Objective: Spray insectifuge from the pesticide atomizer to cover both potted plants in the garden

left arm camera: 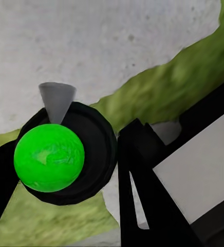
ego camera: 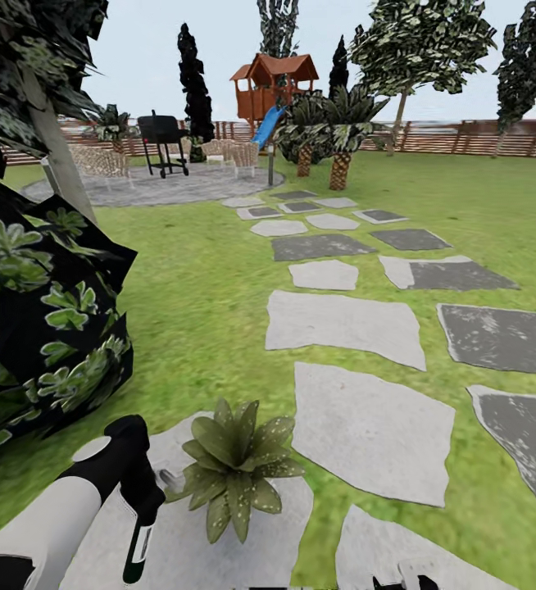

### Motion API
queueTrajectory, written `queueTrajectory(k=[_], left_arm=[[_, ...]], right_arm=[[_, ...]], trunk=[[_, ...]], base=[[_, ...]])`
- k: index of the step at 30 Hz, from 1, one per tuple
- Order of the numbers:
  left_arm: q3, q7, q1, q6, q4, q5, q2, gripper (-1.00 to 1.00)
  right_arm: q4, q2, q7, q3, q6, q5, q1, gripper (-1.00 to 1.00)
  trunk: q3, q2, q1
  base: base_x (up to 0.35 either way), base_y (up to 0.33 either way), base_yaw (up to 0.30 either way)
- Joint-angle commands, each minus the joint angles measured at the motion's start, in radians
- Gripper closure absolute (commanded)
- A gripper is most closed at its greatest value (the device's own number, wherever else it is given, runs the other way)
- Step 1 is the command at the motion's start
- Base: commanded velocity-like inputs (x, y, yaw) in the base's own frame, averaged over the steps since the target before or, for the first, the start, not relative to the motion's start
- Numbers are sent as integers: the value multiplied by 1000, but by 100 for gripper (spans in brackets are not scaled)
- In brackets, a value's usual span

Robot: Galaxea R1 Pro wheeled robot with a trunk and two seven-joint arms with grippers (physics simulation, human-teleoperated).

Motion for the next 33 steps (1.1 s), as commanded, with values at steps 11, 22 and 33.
queueTrajectory(k=[11,22,33], left_arm=[[-11,-17,-1,14,-9,-6,3,100],[-8,-10,-1,19,-9,-6,4,100],[-6,-4,1,16,2,-8,2,100]], right_arm=[[1,0,-2,9,-3,-10,-1,-100],[1,0,-2,9,-3,-10,-1,-100],[1,-12,-3,8,-5,-11,-1,-100]], trunk=[[-1,0,0],[-1,0,0],[-1,0,0]], base=[[-223,133,-294],[-79,286,-148],[-10,155,0]])
